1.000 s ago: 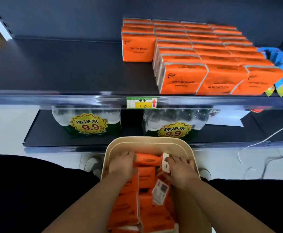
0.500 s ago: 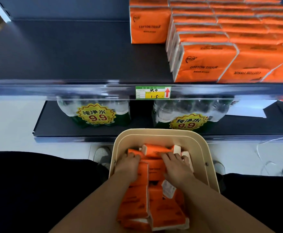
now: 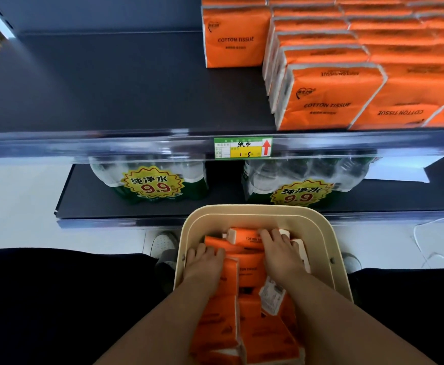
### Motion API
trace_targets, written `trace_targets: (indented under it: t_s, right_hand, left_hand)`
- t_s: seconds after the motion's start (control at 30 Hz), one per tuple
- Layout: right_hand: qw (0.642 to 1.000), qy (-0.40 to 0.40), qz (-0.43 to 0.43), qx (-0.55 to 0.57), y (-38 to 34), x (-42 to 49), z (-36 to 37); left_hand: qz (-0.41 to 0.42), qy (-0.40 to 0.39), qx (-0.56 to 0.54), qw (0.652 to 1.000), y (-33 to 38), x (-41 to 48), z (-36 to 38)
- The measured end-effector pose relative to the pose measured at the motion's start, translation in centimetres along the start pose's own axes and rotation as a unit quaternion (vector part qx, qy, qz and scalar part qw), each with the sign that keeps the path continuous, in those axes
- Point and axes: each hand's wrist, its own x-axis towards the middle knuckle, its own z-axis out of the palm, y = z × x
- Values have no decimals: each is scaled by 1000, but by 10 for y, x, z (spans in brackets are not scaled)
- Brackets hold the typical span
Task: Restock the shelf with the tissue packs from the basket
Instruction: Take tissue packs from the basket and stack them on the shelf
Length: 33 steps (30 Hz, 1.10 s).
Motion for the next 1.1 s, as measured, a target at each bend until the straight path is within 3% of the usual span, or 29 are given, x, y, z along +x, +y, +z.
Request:
trace_targets:
  t_s: [0.27, 0.5, 0.73, 0.83, 0.97, 1.1]
  right_hand:
    - [999, 25, 22, 26, -1, 5, 1]
    - [994, -13, 52, 96, 8, 15, 12]
    - [992, 22, 14, 124, 13, 13, 15]
    - [966, 56, -22, 253, 15, 10, 13]
    - [889, 45, 15, 456, 11, 8, 3]
    - [856, 73, 47, 510, 8, 5, -3]
  left_hand:
    - [31, -5, -89, 996, -7, 3, -5]
    - [36, -28, -298, 953, -12, 8, 4]
    - [25, -61, -351, 934, -13, 10, 6]
    - [6, -64, -356, 932, -12, 11, 6]
    - [-8, -73, -370, 926, -13, 10, 6]
    - [-15, -91, -385, 918, -15, 8, 8]
